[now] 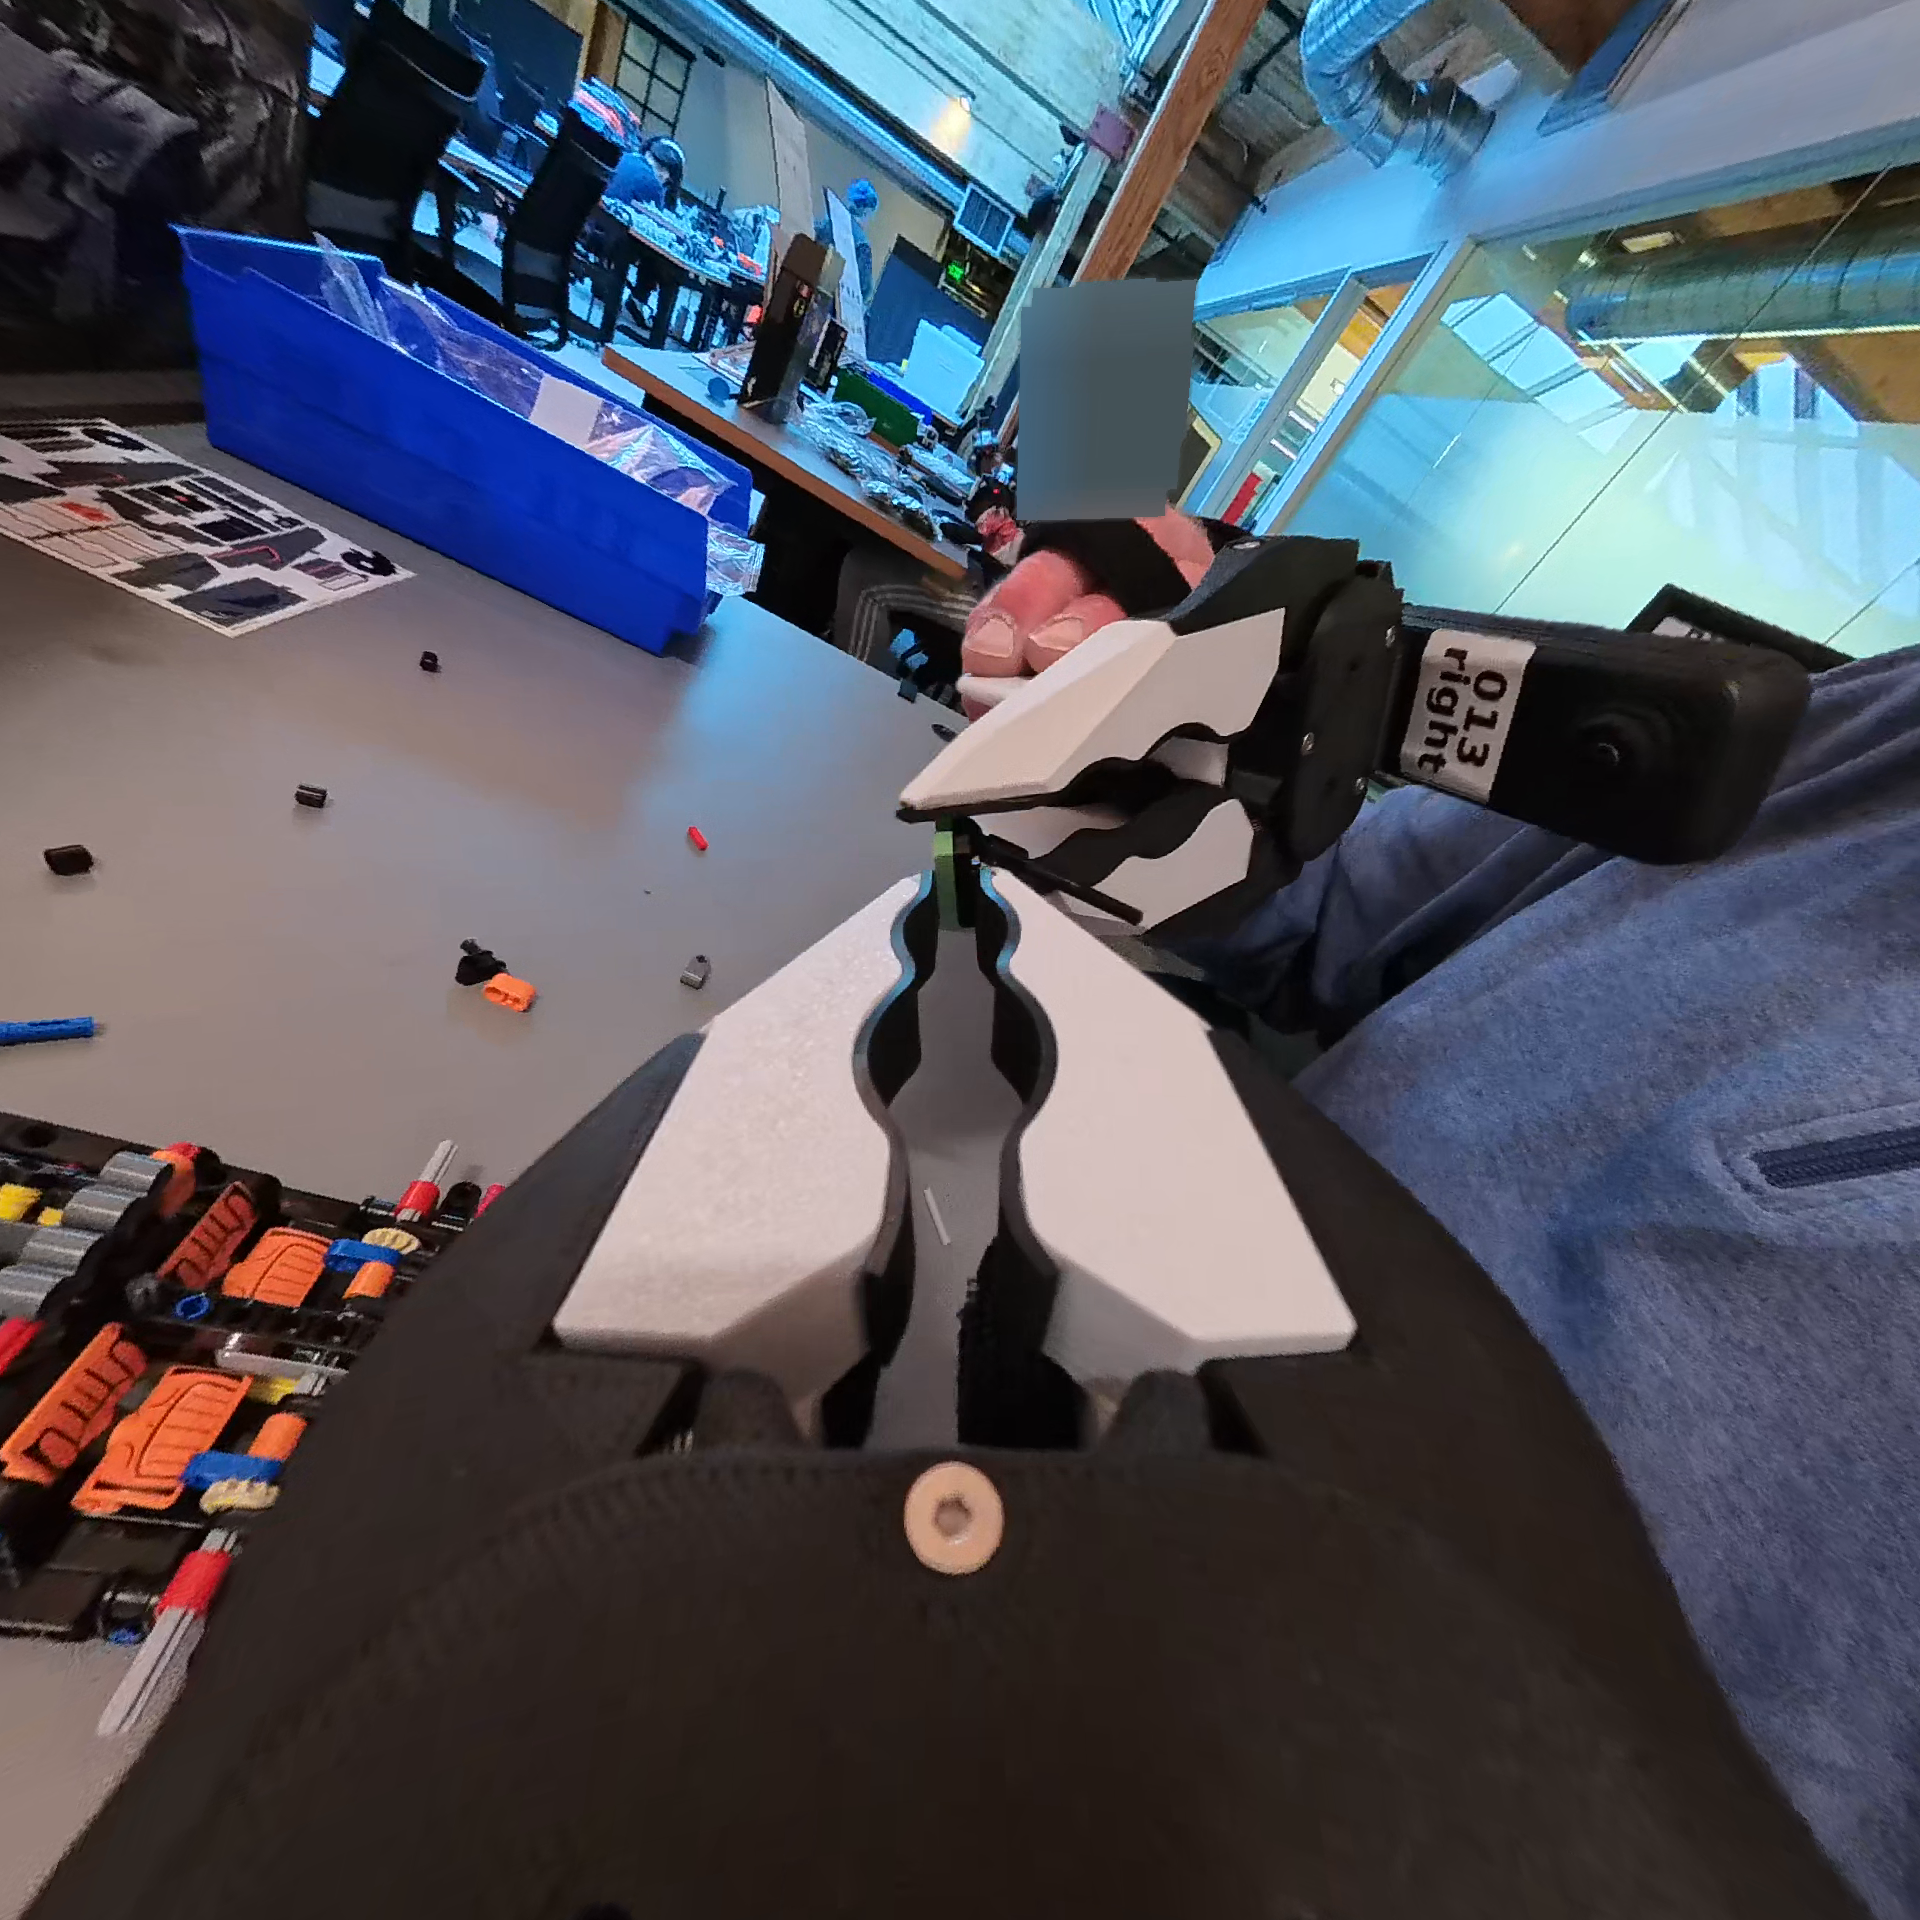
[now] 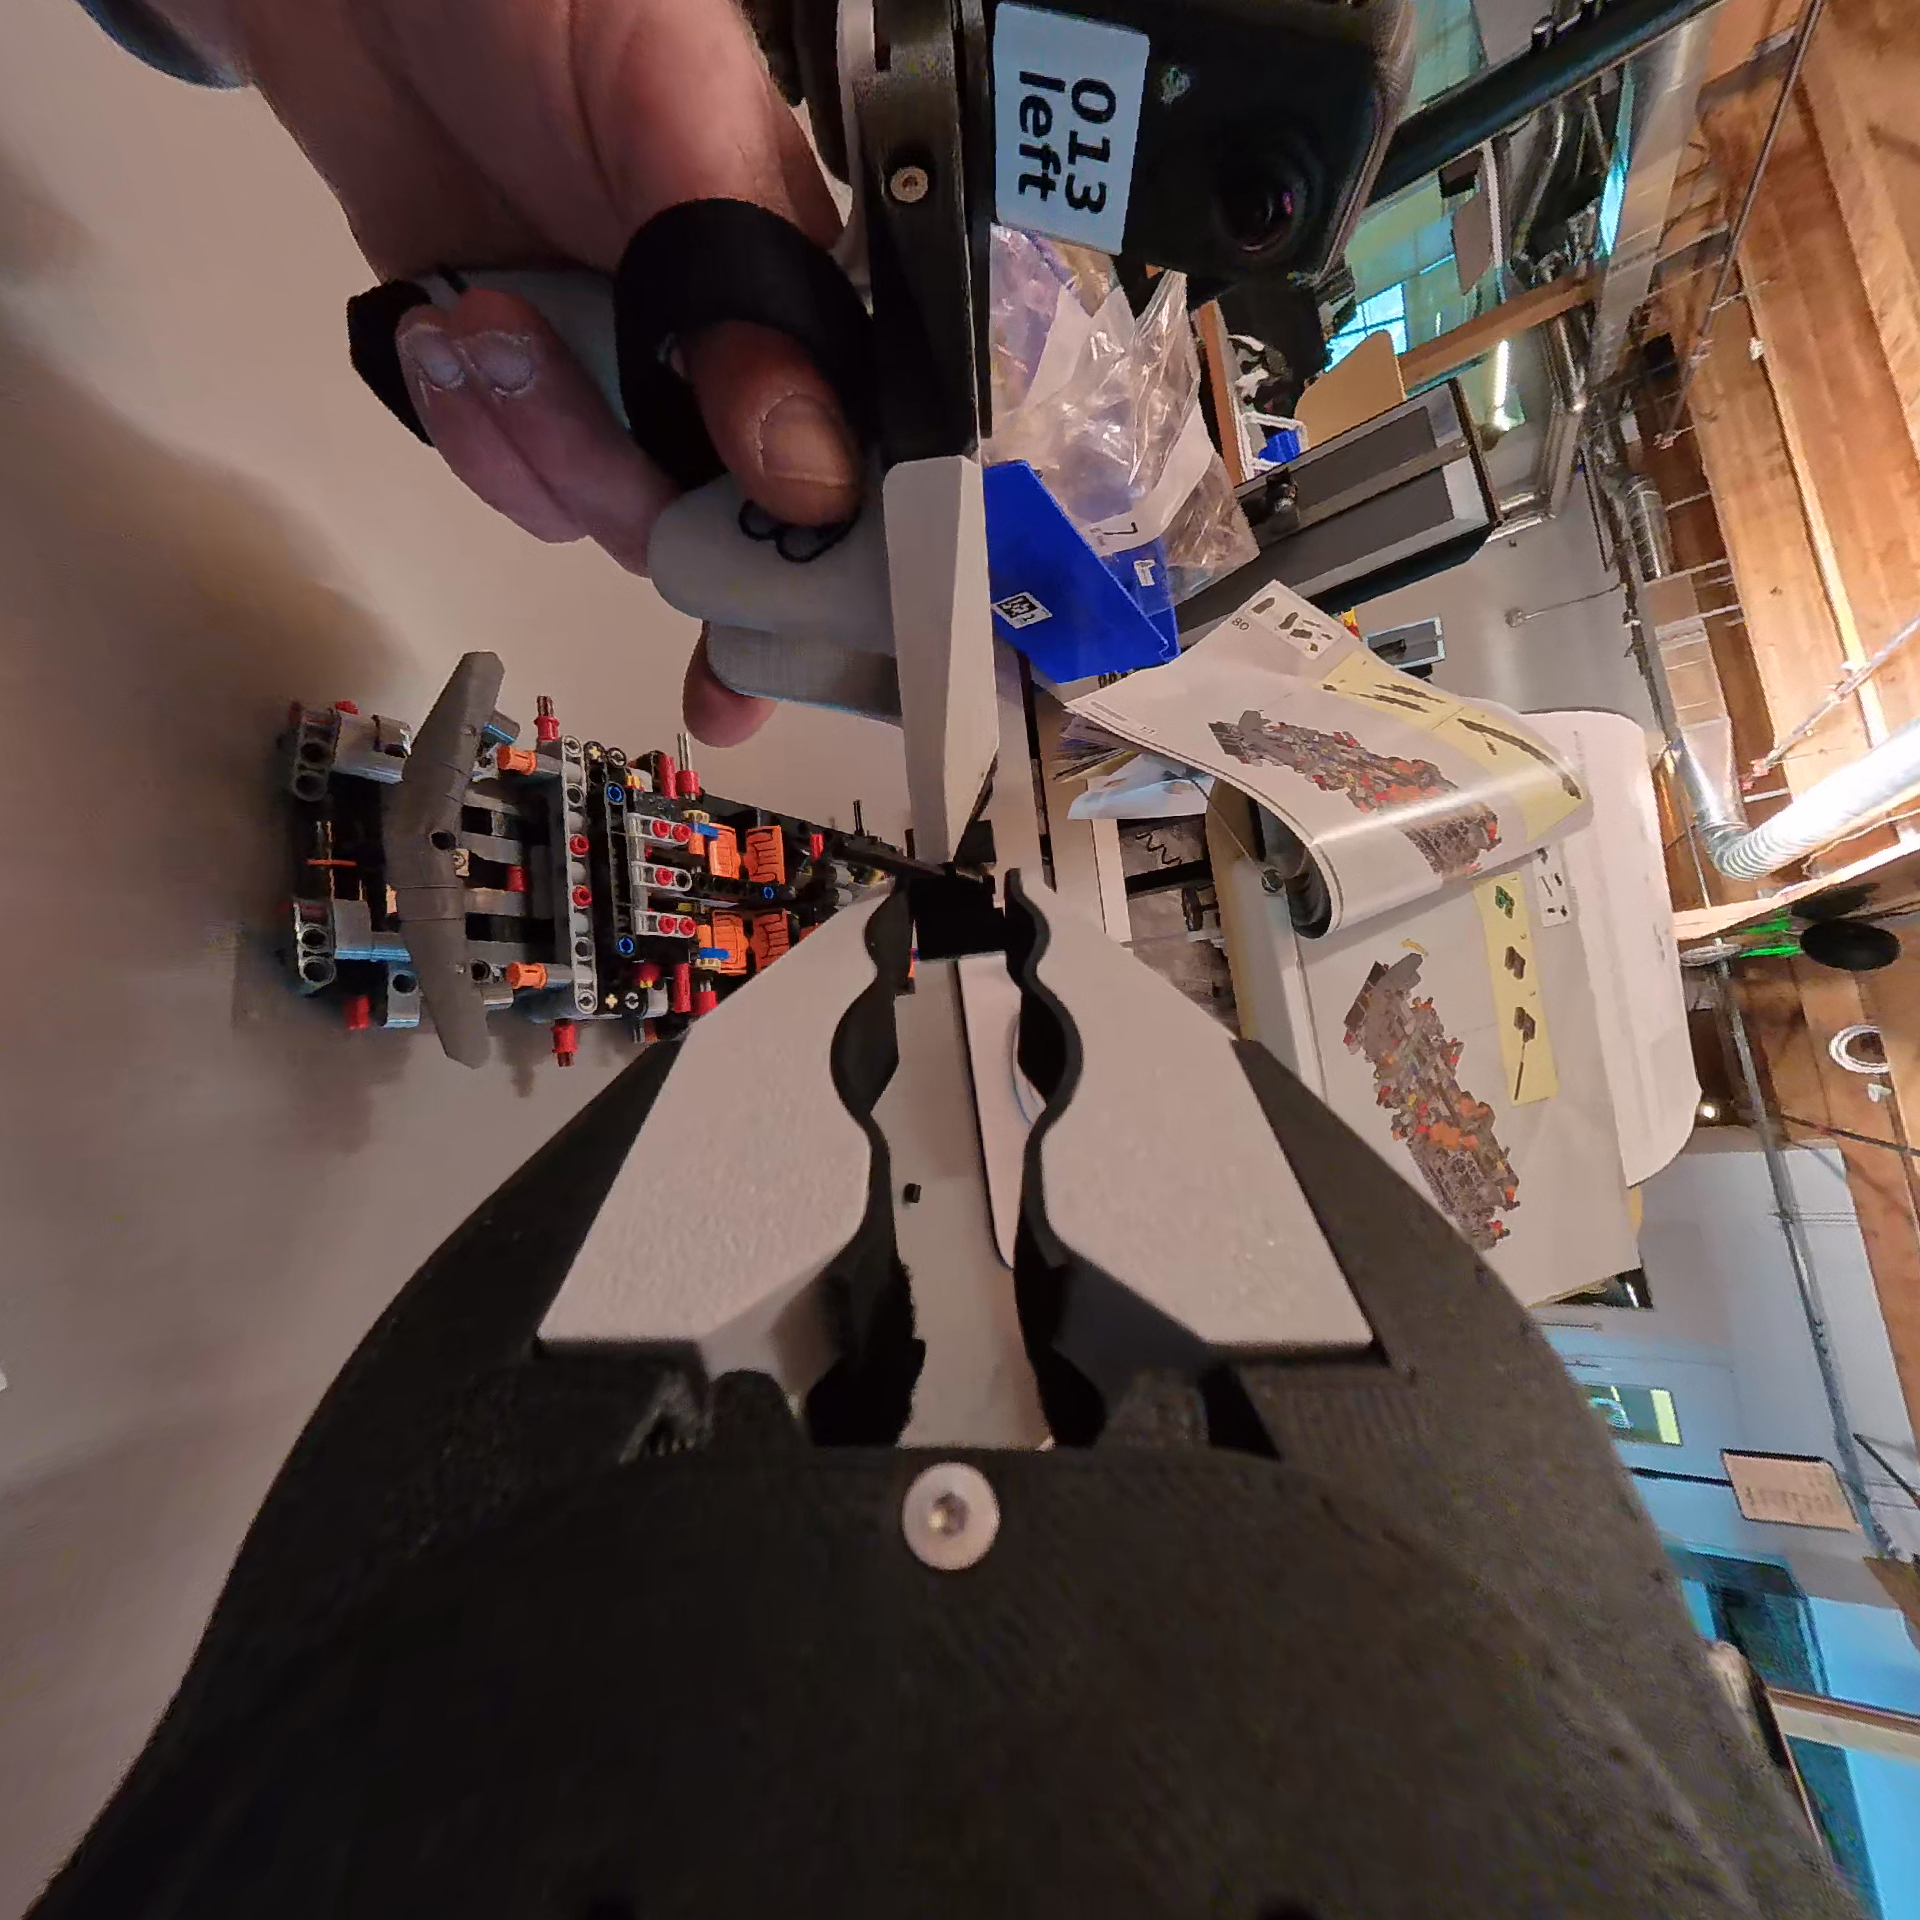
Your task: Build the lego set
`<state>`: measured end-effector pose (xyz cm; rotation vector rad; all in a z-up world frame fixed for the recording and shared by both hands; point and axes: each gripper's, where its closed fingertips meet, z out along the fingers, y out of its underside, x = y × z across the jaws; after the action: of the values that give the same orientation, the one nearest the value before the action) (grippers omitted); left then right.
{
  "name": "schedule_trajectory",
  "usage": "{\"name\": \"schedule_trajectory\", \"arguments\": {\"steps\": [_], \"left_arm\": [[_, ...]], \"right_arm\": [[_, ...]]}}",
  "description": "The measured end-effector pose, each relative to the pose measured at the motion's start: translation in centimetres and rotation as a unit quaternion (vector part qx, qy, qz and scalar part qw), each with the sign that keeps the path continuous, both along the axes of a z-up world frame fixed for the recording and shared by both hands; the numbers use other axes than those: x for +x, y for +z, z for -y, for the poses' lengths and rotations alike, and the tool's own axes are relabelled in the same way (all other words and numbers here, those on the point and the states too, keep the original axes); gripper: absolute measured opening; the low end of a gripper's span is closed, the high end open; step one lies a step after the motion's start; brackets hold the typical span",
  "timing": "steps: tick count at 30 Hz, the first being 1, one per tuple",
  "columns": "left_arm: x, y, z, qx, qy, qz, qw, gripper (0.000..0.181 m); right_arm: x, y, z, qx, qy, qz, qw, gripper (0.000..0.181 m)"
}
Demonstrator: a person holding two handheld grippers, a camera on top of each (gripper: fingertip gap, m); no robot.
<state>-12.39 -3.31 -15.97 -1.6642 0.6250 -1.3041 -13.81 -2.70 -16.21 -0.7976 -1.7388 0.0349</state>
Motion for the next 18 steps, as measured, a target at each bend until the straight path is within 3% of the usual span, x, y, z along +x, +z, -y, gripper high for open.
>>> {"name": "schedule_trajectory", "arguments": {"steps": [14, 18], "left_arm": [[-0.27, 0.09, -0.23, -0.007, 0.001, 0.014, 1.0, 0.004], [-0.15, -0.2, -0.12, -0.013, -0.004, 0.009, 1.0, 0.004]], "right_arm": [[-0.13, -0.12, 0.04, -0.004, -0.002, 0.0, 1.0, 0.02], [-0.08, -0.2, -0.01, -0.007, -0.004, 0.005, 1.0, 0.014]]}}
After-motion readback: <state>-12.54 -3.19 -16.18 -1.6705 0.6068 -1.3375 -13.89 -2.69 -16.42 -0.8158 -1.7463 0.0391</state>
